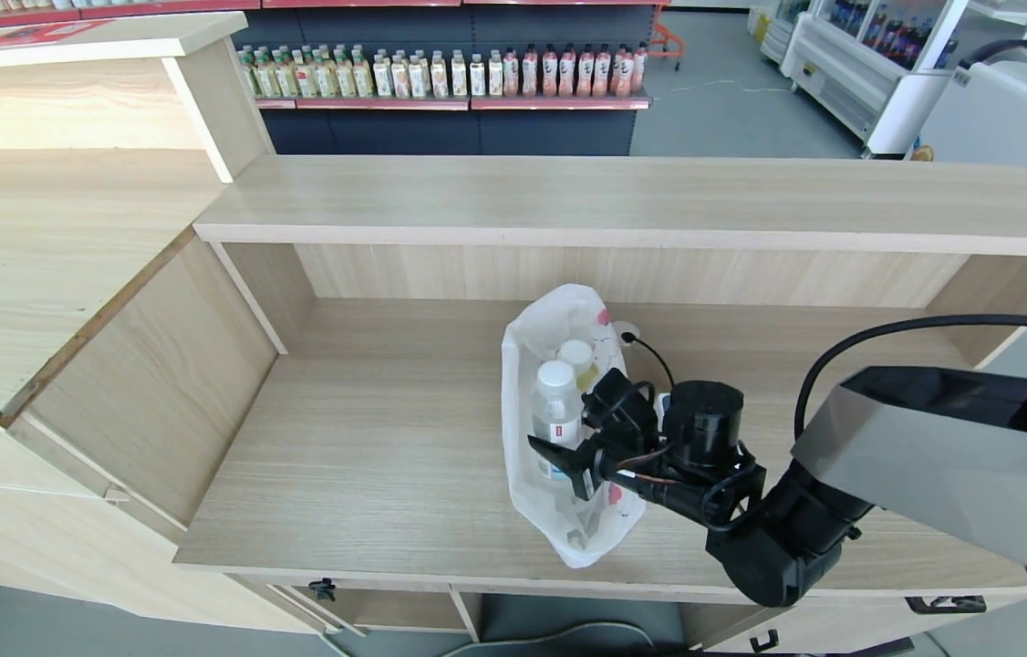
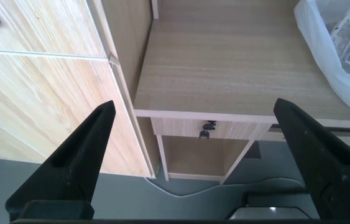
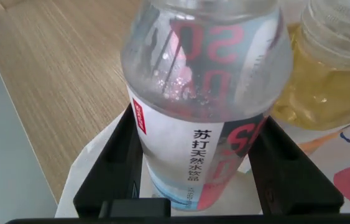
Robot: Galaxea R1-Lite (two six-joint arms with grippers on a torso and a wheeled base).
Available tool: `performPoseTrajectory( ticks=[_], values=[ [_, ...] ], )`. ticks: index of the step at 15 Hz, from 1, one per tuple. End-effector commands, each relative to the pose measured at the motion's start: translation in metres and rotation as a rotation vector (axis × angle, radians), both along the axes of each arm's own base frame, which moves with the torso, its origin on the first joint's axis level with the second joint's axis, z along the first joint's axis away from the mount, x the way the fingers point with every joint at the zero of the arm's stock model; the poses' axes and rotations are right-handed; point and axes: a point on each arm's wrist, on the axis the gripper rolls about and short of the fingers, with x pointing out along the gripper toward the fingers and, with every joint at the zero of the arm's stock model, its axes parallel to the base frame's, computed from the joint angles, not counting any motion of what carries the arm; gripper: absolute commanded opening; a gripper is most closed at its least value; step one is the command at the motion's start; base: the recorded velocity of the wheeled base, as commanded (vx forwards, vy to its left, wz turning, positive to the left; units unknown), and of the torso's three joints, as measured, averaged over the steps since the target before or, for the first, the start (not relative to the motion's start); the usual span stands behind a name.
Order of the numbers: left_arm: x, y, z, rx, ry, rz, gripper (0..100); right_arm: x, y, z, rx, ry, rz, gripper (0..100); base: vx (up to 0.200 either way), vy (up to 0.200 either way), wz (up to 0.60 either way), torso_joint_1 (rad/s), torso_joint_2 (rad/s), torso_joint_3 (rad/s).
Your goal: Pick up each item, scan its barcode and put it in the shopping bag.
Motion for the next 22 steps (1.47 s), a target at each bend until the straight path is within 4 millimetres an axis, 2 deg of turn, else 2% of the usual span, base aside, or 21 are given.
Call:
performPoseTrajectory(
  ticks=[1, 5, 8, 9, 10, 13, 15, 18, 20, 21, 22],
  values=[
    [0.0, 0.0, 0.0, 0.0, -0.001, 0.001, 100, -0.001, 0.0, -0.008, -0.012, 0.015, 0.003, 100, 0.0, 0.0, 0.0, 0.0, 0.0, 0.0],
    [0.0, 0.0, 0.0, 0.0, 0.0, 0.001, 100, -0.001, 0.0, 0.002, 0.01, 0.005, 0.005, 100, 0.0, 0.0, 0.0, 0.0, 0.0, 0.0],
    [0.0, 0.0, 0.0, 0.0, -0.001, 0.001, 100, -0.016, 0.0, 0.043, 0.138, 0.069, 0.02, 100, 0.0, 0.0, 0.0, 0.0, 0.0, 0.0],
    [0.0, 0.0, 0.0, 0.0, -0.001, 0.001, 100, -0.019, 0.0, 0.047, 0.142, 0.08, 0.021, 100, 0.0, 0.0, 0.0, 0.0, 0.0, 0.0],
    [0.0, 0.0, 0.0, 0.0, -0.001, 0.001, 100, -0.023, -0.009, 0.062, 0.147, 0.105, 0.006, 100, 0.0, 0.0, 0.0, 0.0, 0.0, 0.0],
    [0.0, 0.0, 0.0, -0.002, -0.001, 0.001, 100, -0.023, -0.032, 0.082, 0.209, 0.116, -0.048, 100, 0.0, 0.0, 0.0, 0.0, 0.0, 0.0],
    [0.0, 0.0, 0.0, -0.002, -0.001, 0.001, 100, -0.024, -0.049, 0.104, 0.248, 0.104, -0.083, 100, 0.0, 0.0, 0.0, 0.0, 0.0, 0.0],
    [0.0, 0.0, 0.0, -0.002, -0.001, 0.001, 100, -0.04, -0.079, 0.146, 0.273, 0.057, -0.136, 100, 0.0, 0.0, 0.0, 0.0, 0.0, 0.0],
    [0.0, 0.0, 0.0, -0.002, -0.001, 0.001, 100, -0.056, -0.105, 0.173, 0.283, 0.037, -0.187, 100, 0.0, 0.0, 0.0, 0.0, 0.0, 0.0],
    [0.0, 0.0, 0.0, -0.002, -0.001, 0.001, 100, -0.075, -0.124, 0.187, 0.275, 0.05, -0.236, 100, 0.0, 0.0, 0.0, 0.0, 0.0, 0.0],
    [0.0, 0.0, 0.0, -0.002, -0.001, 0.001, 100, -0.102, -0.146, 0.196, 0.249, 0.08, -0.331, 100, 0.0, 0.0, 0.0, 0.0, 0.0, 0.0]
  ],
)
